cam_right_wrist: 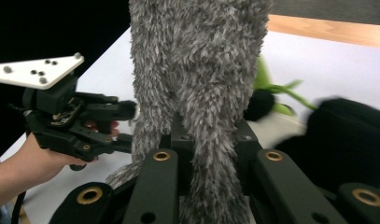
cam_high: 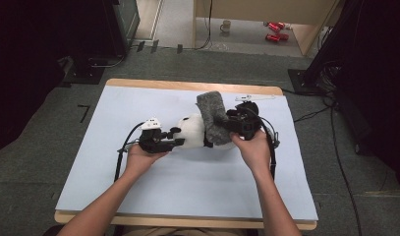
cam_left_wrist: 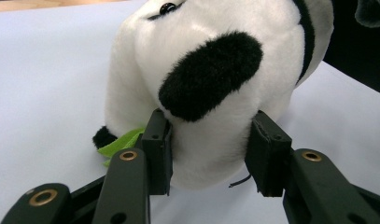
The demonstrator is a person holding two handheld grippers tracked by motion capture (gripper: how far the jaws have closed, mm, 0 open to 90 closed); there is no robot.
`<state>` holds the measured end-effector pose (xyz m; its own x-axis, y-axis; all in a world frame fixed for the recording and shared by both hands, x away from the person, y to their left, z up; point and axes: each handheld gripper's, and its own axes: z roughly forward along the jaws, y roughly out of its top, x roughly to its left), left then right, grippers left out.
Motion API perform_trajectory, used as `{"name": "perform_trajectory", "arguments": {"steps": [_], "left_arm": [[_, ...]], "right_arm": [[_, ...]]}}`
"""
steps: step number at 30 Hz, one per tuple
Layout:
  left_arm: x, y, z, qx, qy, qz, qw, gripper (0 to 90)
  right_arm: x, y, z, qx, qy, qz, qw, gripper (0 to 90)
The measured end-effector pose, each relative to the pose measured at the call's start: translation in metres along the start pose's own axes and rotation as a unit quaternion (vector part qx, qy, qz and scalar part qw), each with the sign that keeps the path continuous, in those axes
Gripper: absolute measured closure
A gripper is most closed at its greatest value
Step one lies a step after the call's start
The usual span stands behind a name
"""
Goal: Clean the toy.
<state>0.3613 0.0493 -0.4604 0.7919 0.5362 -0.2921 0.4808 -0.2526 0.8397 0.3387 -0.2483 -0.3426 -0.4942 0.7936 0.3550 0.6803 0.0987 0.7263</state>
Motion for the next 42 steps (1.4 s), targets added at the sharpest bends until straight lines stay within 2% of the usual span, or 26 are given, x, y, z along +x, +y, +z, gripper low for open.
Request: {"name": "perform_trajectory", "arguments": {"steps": [1, 3, 6, 7, 8, 9, 10, 13, 16, 24, 25, 26, 27, 28, 29, 30, 33, 34, 35, 36, 37, 38, 39, 42], "left_arm": [[-0.001, -0.001, 0.000, -0.001, 0.002, 0.001, 1.0000, 56.5], [-0.003, -0.003, -0.001, -0.003, 0.002, -0.002, 1.0000, 56.3], [-0.005, -0.004, -0.001, -0.005, 0.002, -0.008, 1.0000, 56.3], [-0.007, -0.005, -0.002, -0.002, 0.003, -0.007, 1.0000, 56.2], [-0.007, -0.005, -0.002, -0.002, 0.003, -0.007, 1.0000, 56.2], [-0.008, -0.006, -0.002, -0.002, 0.005, -0.006, 1.0000, 56.1], [-0.010, -0.007, -0.003, -0.001, 0.008, -0.003, 1.0000, 56.1], [-0.011, -0.008, -0.003, 0.000, 0.009, -0.003, 1.0000, 56.1], [-0.011, -0.009, -0.003, 0.004, 0.009, 0.001, 0.9999, 56.3], [-0.011, -0.009, -0.002, 0.013, 0.008, 0.007, 0.9999, 57.0], [-0.011, -0.009, -0.002, 0.013, 0.007, 0.004, 0.9999, 57.0], [-0.010, -0.009, -0.002, 0.014, 0.007, 0.003, 0.9999, 57.0], [-0.009, -0.009, -0.003, 0.015, 0.001, 0.000, 0.9999, 57.2], [-0.009, -0.009, -0.003, 0.015, 0.001, 0.000, 0.9999, 57.2], [-0.008, -0.008, -0.003, 0.014, -0.002, 0.003, 0.9999, 57.2], [-0.009, -0.008, -0.002, 0.012, -0.004, 0.004, 0.9999, 57.4], [-0.008, -0.006, -0.001, 0.013, -0.006, 0.002, 0.9999, 57.5], [-0.007, -0.006, -0.001, 0.013, -0.007, 0.001, 0.9999, 57.6], [-0.006, -0.006, -0.001, 0.013, -0.009, -0.002, 0.9999, 57.7], [-0.006, -0.006, -0.002, 0.014, -0.010, -0.001, 0.9999, 57.7], [-0.006, -0.004, -0.001, 0.013, -0.009, 0.005, 0.9999, 57.7], [-0.006, -0.004, -0.001, 0.013, -0.009, 0.005, 0.9999, 57.7], [-0.007, -0.003, 0.000, 0.013, -0.008, 0.012, 0.9998, 57.7], [-0.007, -0.002, 0.001, 0.013, -0.007, 0.014, 0.9998, 57.7]], "right_arm": [[0.009, 0.001, 0.010, 0.009, 0.008, -0.014, 0.9998, 77.4], [0.016, 0.002, 0.019, 0.017, 0.015, -0.024, 0.9995, 77.4], [0.023, 0.001, 0.029, 0.026, 0.023, -0.032, 0.9989, 77.4], [0.029, 0.000, 0.039, 0.033, 0.036, -0.036, 0.9982, 77.4], [0.029, 0.000, 0.039, 0.033, 0.036, -0.036, 0.9982, 77.4], [0.034, -0.002, 0.048, 0.040, 0.048, -0.043, 0.9971, 77.4], [0.037, -0.003, 0.053, 0.046, 0.050, -0.044, 0.9967, 77.4], [0.040, -0.006, 0.062, 0.060, 0.050, -0.049, 0.9958, 77.3], [0.036, -0.009, 0.070, 0.069, 0.047, -0.051, 0.9952, 77.1], [0.024, -0.006, 0.061, 0.093, 0.028, -0.036, 0.9946, 76.2], [0.018, -0.004, 0.055, 0.093, 0.000, -0.037, 0.9950, 75.4], [0.018, -0.004, 0.055, 0.093, 0.000, -0.037, 0.9950, 75.4], [0.008, -0.003, 0.048, 0.094, -0.047, -0.041, 0.9936, 76.2], [0.008, -0.003, 0.048, 0.094, -0.047, -0.041, 0.9936, 76.2], [0.003, -0.003, 0.044, 0.092, -0.056, -0.037, 0.9935, 76.2], [-0.013, -0.004, 0.037, 0.084, -0.036, -0.004, 0.9958, 76.1], [-0.018, -0.004, 0.031, 0.074, -0.047, -0.004, 0.9961, 76.0], [-0.018, -0.003, 0.027, 0.068, -0.061, -0.006, 0.9958, 75.7], [-0.022, -0.002, 0.019, 0.055, -0.086, -0.009, 0.9948, 75.7], [-0.022, -0.002, 0.019, 0.055, -0.086, -0.009, 0.9948, 75.7], [-0.030, -0.003, 0.011, 0.044, -0.087, 0.004, 0.9952, 76.5], [-0.030, -0.003, 0.011, 0.044, -0.087, 0.004, 0.9952, 76.5], [-0.037, -0.005, 0.005, 0.040, -0.084, 0.015, 0.9956, 77.0], [-0.041, -0.007, 0.001, 0.035, -0.083, 0.020, 0.9957, 77.4]]}}
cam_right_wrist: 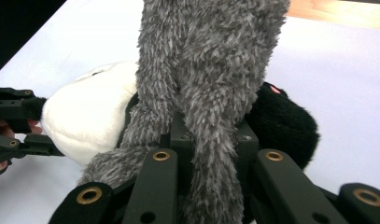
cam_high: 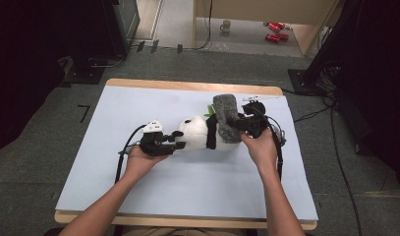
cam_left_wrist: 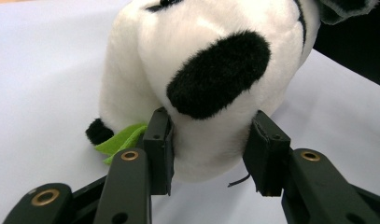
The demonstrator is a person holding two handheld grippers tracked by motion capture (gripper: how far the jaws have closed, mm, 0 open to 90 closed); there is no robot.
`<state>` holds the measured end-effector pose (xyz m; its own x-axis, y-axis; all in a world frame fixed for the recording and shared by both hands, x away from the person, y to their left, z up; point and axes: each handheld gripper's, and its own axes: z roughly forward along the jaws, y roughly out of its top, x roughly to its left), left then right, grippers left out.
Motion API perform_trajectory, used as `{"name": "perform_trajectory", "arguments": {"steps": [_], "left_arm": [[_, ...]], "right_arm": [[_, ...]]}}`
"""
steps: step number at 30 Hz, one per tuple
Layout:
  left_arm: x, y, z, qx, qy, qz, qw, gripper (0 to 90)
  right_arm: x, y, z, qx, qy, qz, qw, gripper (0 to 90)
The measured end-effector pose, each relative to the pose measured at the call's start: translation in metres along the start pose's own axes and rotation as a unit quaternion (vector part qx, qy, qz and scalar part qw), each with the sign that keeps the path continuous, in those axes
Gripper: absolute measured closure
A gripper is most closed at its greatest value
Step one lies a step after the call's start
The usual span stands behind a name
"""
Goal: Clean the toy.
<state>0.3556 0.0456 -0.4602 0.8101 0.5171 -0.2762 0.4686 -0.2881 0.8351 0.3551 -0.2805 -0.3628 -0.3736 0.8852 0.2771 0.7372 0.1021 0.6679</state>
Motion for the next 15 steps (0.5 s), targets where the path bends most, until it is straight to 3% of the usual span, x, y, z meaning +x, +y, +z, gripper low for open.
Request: {"name": "perform_trajectory", "arguments": {"steps": [15], "left_arm": [[0.007, 0.005, 0.002, -0.008, -0.001, -0.015, 0.9999, 57.7]], "right_arm": [[-0.023, -0.011, -0.020, -0.046, -0.018, 0.020, 0.9986, 77.8]]}}
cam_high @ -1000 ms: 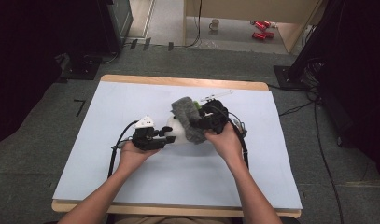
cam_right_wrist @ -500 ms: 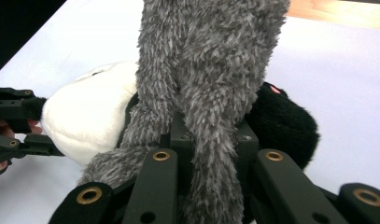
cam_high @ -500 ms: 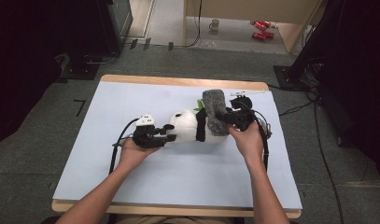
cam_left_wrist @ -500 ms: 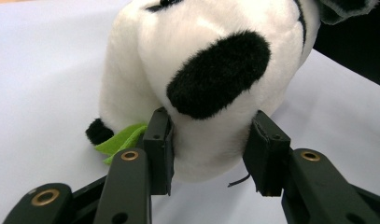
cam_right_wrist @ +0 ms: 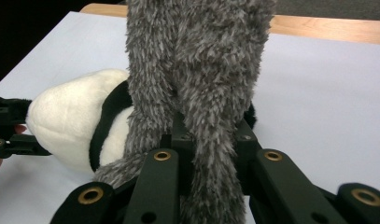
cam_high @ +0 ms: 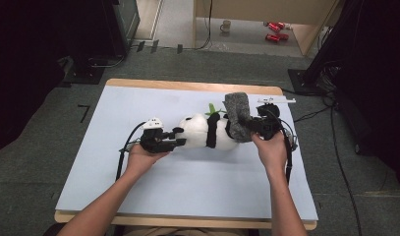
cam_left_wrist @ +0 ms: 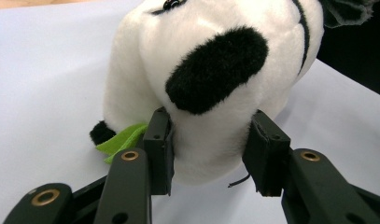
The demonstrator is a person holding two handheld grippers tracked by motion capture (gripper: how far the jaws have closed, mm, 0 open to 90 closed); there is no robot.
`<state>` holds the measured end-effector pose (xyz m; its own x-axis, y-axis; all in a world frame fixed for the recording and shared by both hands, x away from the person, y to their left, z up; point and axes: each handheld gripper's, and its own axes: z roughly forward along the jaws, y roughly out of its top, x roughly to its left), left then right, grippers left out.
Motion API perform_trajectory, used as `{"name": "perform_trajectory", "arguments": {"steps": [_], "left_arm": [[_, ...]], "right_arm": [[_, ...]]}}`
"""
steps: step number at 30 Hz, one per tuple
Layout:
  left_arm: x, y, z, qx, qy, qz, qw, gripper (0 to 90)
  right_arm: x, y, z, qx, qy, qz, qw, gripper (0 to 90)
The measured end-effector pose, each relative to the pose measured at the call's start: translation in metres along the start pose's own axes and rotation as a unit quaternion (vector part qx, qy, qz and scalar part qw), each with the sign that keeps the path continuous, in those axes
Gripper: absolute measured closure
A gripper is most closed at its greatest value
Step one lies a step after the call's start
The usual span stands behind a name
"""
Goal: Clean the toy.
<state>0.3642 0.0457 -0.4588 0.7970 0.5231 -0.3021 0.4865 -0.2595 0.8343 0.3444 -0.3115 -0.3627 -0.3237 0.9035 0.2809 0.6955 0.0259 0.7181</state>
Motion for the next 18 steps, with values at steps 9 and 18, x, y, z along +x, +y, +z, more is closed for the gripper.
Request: {"name": "perform_trajectory", "arguments": {"steps": [9, 18], "left_arm": [[0.006, 0.001, -0.001, -0.003, 0.003, -0.011, 0.9999, 57.1], [0.007, 0.003, -0.001, -0.011, 0.005, -0.009, 0.9999, 55.7]], "right_arm": [[-0.015, -0.002, -0.014, -0.015, -0.037, 0.018, 0.9990, 77.9], [0.013, 0.006, -0.032, -0.044, 0.050, 0.010, 0.9977, 77.9]]}}
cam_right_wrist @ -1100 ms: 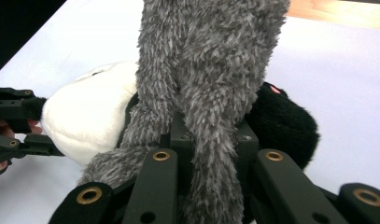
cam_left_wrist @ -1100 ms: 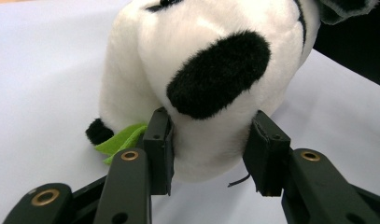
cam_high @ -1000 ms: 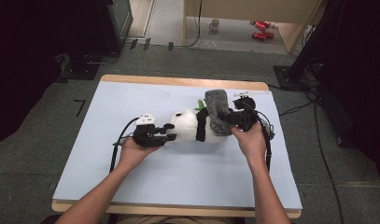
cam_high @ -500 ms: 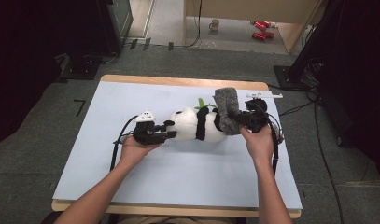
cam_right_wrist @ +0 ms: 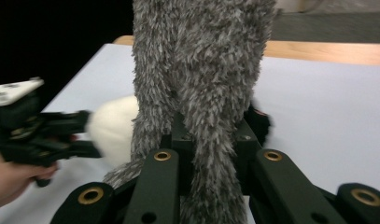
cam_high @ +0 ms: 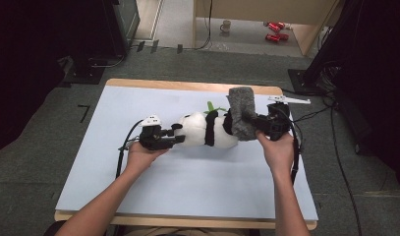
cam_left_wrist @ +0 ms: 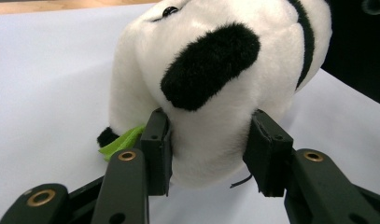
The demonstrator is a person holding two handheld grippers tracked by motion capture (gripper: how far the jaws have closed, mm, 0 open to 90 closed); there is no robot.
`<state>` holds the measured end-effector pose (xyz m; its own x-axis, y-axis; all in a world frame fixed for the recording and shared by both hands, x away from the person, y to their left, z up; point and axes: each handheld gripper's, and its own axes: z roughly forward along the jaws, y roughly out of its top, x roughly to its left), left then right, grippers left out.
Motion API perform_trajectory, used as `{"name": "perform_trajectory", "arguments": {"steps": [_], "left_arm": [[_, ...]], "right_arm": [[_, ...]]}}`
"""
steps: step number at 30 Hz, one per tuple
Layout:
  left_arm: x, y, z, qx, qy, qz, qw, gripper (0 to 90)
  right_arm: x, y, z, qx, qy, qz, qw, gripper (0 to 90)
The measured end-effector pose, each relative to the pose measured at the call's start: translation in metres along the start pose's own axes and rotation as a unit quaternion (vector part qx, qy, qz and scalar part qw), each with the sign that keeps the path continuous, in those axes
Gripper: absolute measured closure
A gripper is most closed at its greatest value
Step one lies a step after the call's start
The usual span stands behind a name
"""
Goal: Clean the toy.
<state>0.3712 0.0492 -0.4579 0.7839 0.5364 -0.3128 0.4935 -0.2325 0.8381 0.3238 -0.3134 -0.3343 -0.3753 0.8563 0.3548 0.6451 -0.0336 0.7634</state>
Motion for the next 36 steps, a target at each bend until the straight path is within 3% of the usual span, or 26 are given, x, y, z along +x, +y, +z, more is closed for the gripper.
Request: {"name": "perform_trajectory", "arguments": {"steps": [3, 4, 5, 6, 8, 10, 13, 14, 18, 21, 27, 29, 30, 32, 33, 34, 36], "left_arm": [[0.002, 0.001, 0.000, 0.000, 0.000, 0.001, 1.0000, 55.2], [0.002, 0.001, 0.000, 0.000, 0.000, 0.001, 1.0000, 55.0], [0.002, 0.001, -0.001, 0.000, 0.000, 0.002, 1.0000, 55.0], [0.003, 0.001, -0.001, -0.002, -0.001, 0.001, 1.0000, 54.2], [0.003, 0.001, -0.001, -0.002, -0.001, 0.003, 1.0000, 53.8], [0.003, 0.002, -0.001, -0.001, -0.003, 0.007, 1.0000, 51.3], [0.004, 0.001, -0.001, -0.006, -0.007, 0.021, 0.9997, 44.6], [0.004, 0.002, -0.002, -0.011, -0.007, 0.037, 0.9992, 42.1], [0.005, 0.000, -0.002, -0.002, -0.001, 0.055, 0.9985, 34.7], [0.009, -0.002, 0.000, 0.005, 0.006, 0.054, 0.9985, 32.6], [0.020, -0.006, 0.008, -0.022, -0.020, 0.040, 0.9988, 31.5], [0.019, -0.007, 0.011, -0.022, -0.018, 0.054, 0.9981, 27.0], [0.016, -0.007, 0.016, -0.022, -0.004, 0.071, 0.9972, 25.8], [0.013, -0.007, 0.018, -0.023, 0.007, 0.074, 0.9969, 26.3], [0.011, -0.007, 0.021, -0.027, 0.021, 0.076, 0.9965, 32.1], [0.011, -0.007, 0.021, -0.027, 0.021, 0.076, 0.9965, 37.1], [0.015, -0.006, 0.019, -0.026, 0.016, 0.054, 0.9981, 42.4]], "right_arm": [[0.023, -0.003, 0.014, 0.014, 0.050, -0.013, 0.9986, 77.9], [0.023, -0.003, 0.014, 0.014, 0.050, -0.013, 0.9986, 77.9], [0.028, -0.006, 0.021, 0.025, 0.058, -0.017, 0.9979, 77.9], [0.034, -0.013, 0.036, 0.055, 0.062, -0.027, 0.9962, 77.9], [0.034, -0.017, 0.040, 0.064, 0.061, -0.025, 0.9958, 77.8], [0.027, -0.030, 0.052, 0.095, 0.027, -0.026, 0.9948, 77.7], [0.019, -0.034, 0.055, 0.089, 0.034, -0.019, 0.9953, 77.7], [0.012, -0.034, 0.055, 0.083, 0.038, -0.010, 0.9958, 77.7], [0.008, -0.033, 0.058, 0.076, 0.040, -0.012, 0.9962, 77.6], [0.007, -0.032, 0.060, 0.073, 0.042, -0.016, 0.9963, 77.6], [0.000, -0.028, 0.063, 0.070, 0.052, -0.009, 0.9962, 77.6], [-0.001, -0.027, 0.065, 0.067, 0.053, -0.006, 0.9963, 77.5], [-0.001, -0.026, 0.065, 0.067, 0.053, -0.007, 0.9963, 77.6], [-0.001, -0.026, 0.065, 0.066, 0.053, -0.007, 0.9964, 77.5], [0.000, -0.025, 0.066, 0.064, 0.050, -0.007, 0.9967, 77.5], [0.000, -0.025, 0.066, 0.064, 0.050, -0.007, 0.9967, 77.5], [0.002, -0.024, 0.065, 0.062, 0.054, -0.003, 0.9966, 77.7]]}}
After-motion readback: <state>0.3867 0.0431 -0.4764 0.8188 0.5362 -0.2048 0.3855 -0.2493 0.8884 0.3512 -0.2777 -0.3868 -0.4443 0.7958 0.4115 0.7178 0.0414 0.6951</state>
